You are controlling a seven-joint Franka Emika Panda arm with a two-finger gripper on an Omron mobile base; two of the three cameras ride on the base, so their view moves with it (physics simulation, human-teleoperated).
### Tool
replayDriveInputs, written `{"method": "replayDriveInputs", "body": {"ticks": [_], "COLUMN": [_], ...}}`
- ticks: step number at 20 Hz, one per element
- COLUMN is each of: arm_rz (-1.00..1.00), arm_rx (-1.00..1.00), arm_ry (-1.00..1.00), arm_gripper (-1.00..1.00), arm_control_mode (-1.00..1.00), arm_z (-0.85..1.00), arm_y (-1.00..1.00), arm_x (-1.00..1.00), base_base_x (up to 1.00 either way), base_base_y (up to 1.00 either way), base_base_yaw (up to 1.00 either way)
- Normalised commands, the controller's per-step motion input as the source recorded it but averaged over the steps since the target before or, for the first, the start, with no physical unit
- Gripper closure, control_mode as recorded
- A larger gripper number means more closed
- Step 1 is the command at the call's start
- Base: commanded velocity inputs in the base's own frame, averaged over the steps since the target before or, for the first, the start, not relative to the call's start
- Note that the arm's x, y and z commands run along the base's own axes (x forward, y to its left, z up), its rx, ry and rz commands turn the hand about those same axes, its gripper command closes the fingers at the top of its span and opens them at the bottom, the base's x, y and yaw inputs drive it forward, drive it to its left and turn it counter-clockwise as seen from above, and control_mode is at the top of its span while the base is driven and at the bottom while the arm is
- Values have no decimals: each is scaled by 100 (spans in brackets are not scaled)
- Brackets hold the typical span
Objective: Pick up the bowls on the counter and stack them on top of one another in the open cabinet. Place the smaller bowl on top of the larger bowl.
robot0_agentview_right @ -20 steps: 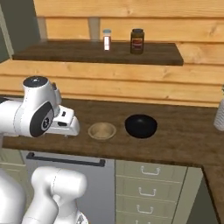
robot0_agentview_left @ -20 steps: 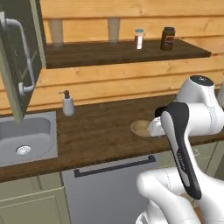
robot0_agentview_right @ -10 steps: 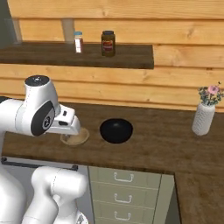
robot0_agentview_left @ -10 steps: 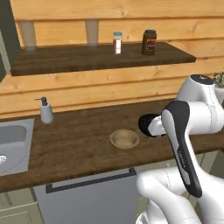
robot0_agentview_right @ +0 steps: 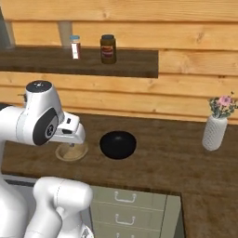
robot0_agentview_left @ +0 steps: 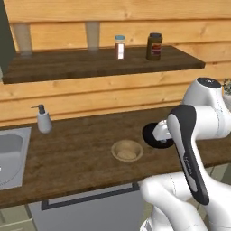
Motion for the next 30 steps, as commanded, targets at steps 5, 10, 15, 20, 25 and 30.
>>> {"method": "replayDriveInputs", "body": {"ticks": [5, 10, 15, 20, 25, 30], "arm_rz": [0, 0, 0, 0, -1, -2], "arm_rx": [0, 0, 0, 0, 0, 6], "arm_ry": [0, 0, 0, 0, 4, 27], "arm_gripper": [-100, -100, -100, -100, -100, -100], "arm_control_mode": [100, 100, 100, 100, -100, -100], "arm_z": [0, 0, 0, 0, -9, -94], "arm_y": [0, 0, 0, 0, 0, 8], "arm_x": [0, 0, 0, 0, 3, 45], "base_base_x": [39, 39, 22, 0, 0, 0], "base_base_y": [0, 0, 0, 0, 0, 0], "base_base_yaw": [0, 0, 0, 0, 0, 0]}}
